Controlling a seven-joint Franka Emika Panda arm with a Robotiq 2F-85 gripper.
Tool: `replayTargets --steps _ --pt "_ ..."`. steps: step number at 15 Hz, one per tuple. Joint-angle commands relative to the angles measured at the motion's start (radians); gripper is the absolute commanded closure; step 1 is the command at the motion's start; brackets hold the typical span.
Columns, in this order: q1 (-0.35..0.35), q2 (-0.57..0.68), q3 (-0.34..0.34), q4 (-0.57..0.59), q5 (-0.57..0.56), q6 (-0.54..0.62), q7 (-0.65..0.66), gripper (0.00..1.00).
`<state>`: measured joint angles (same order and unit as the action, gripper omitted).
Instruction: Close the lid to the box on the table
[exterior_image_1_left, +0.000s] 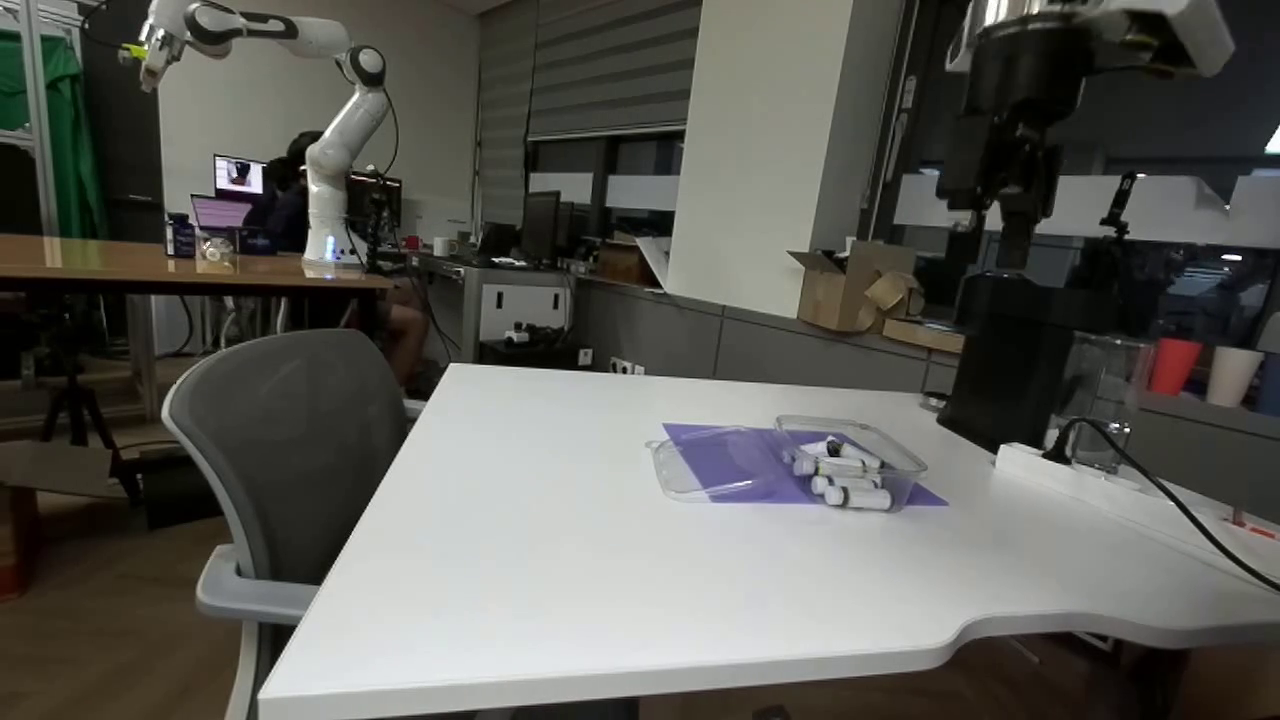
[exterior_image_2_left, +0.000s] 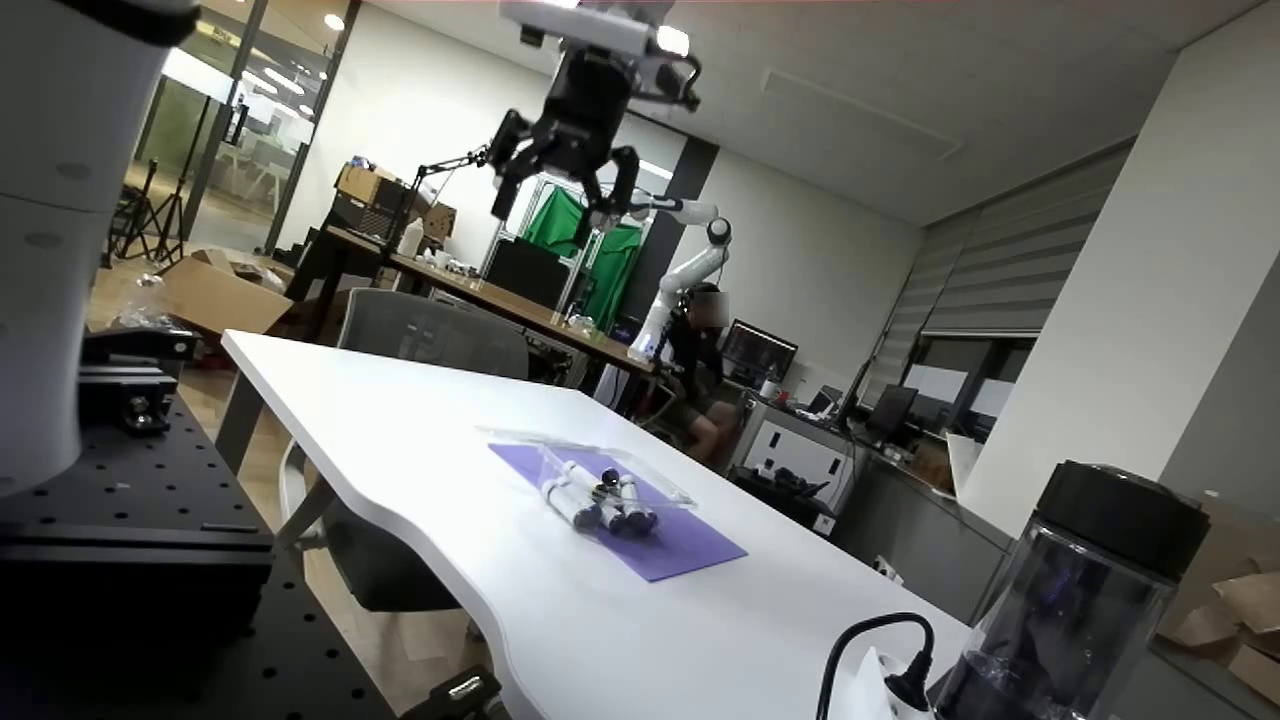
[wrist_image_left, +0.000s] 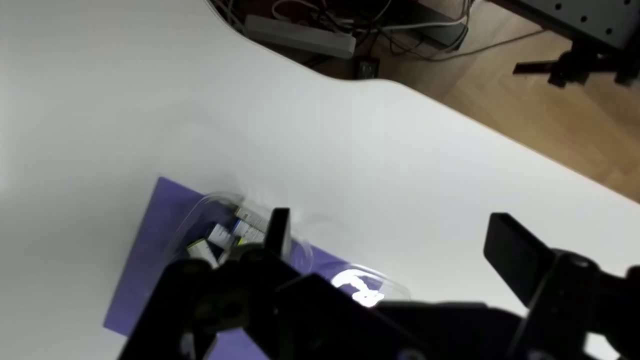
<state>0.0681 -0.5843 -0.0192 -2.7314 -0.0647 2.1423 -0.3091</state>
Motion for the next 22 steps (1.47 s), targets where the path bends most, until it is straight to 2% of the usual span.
replayTargets --steps 1,2,3,4,8,17,22 --pt "0.037 0.068 0.065 -0.125 -0.098 0.127 -0.007 0.0" --pt "0.037 0.159 0.089 -0.065 -0.14 0.14 0.001 0.0" --pt "0.023 0.183 0.122 -0.086 -0.203 0.156 0.039 0.0" --pt "0.043 0.114 0.074 -0.087 -0.133 0.117 0.004 0.0" --pt "0.041 0.198 0.105 -0.078 -0.182 0.147 0.017 0.0" --pt "0.039 0.198 0.105 -0.074 -0.191 0.147 0.017 0.0" --pt "0.027 0.298 0.21 -0.073 -0.486 0.247 0.069 0.0"
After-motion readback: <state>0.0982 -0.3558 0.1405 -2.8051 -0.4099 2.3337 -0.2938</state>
